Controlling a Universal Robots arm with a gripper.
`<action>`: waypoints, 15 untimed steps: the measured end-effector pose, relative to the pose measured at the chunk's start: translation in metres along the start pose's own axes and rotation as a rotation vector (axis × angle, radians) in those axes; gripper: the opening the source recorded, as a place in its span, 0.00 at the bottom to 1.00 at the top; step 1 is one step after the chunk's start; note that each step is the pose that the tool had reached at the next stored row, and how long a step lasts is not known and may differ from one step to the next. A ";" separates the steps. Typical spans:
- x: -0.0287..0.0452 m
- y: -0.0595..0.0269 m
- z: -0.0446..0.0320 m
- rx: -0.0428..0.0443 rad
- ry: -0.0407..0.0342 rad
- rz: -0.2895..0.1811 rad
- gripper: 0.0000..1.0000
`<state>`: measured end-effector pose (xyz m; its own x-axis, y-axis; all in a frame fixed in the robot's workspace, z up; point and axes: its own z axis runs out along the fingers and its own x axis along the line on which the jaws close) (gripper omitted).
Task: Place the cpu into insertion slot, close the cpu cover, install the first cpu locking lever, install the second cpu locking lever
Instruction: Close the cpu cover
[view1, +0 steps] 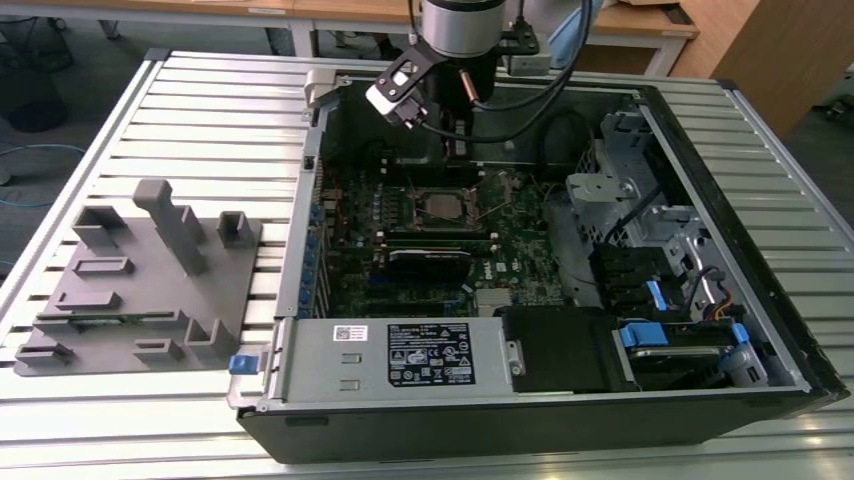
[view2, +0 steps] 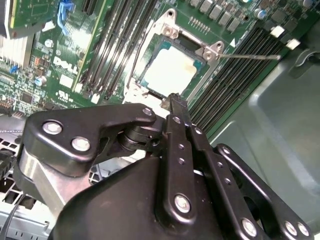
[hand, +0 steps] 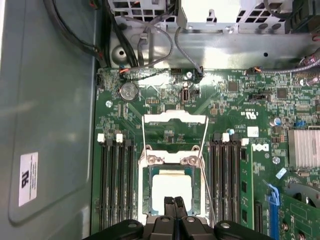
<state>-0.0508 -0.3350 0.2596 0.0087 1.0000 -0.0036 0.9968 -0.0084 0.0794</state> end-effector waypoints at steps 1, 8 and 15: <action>0.0000 0.0021 0.0002 -0.0001 0.0000 0.000 0.10; 0.0002 0.0243 0.0019 0.0001 0.0000 0.000 0.10; 0.0004 0.0456 0.0037 0.0001 0.0001 0.000 0.10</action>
<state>-0.0050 -0.3350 0.2596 0.0088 1.0000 -0.0034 0.9968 -0.0085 0.0793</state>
